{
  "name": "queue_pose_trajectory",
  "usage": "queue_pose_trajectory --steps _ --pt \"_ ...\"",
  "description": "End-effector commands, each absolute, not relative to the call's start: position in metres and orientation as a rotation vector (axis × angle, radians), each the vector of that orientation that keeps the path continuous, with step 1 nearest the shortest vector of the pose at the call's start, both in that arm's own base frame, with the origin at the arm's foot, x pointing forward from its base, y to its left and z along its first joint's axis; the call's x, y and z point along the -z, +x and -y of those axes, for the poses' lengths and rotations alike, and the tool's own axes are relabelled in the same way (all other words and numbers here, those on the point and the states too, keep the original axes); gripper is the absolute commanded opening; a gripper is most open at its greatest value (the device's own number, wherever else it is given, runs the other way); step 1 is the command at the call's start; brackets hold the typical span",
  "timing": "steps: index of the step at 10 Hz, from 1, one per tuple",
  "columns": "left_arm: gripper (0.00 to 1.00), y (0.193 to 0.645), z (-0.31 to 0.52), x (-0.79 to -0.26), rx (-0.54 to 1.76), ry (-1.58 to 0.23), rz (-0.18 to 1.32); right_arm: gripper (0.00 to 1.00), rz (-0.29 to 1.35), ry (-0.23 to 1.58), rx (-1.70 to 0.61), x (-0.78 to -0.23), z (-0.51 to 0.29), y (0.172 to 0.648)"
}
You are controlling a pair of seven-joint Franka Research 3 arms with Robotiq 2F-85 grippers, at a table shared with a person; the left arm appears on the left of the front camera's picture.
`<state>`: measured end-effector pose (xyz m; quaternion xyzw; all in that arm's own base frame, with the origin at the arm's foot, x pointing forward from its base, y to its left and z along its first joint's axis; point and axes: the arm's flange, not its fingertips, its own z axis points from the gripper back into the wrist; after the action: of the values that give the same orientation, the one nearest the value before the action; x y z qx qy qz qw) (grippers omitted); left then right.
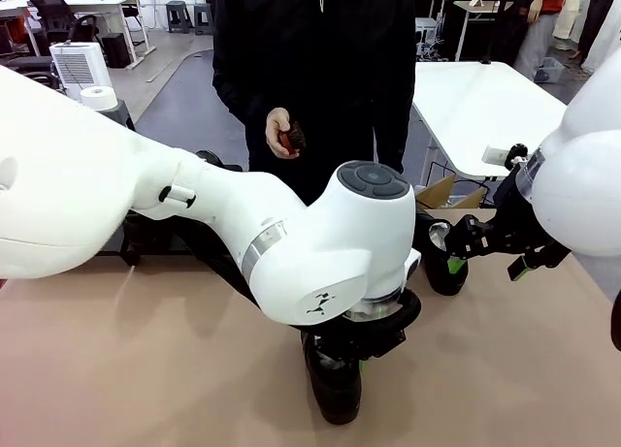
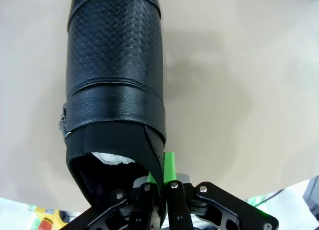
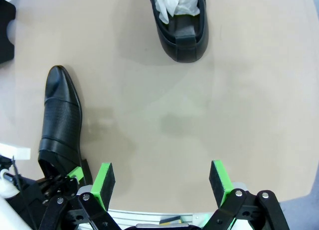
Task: Organize the shoes by placing them on the stand.
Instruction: Place the Shoe from the middle of the table onto the Shoes Stand.
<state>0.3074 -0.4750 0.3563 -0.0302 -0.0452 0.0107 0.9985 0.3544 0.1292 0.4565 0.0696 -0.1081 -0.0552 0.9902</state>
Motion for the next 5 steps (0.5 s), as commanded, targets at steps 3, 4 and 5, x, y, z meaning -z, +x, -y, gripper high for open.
queue_pose_trajectory --steps 3,4,5 --pt "0.0 0.276 0.425 -0.455 0.058 -0.096 0.195 1.0 0.23 0.151 0.116 -0.457 -0.13 0.356" --pt "0.0 0.274 0.399 -0.48 0.112 -0.096 0.276 1.0 0.23 0.151 0.116 -0.457 -0.13 0.356" --pt "0.0 0.278 0.377 -0.493 0.169 -0.076 0.341 1.0 0.23 0.151 0.116 -0.457 -0.13 0.356"
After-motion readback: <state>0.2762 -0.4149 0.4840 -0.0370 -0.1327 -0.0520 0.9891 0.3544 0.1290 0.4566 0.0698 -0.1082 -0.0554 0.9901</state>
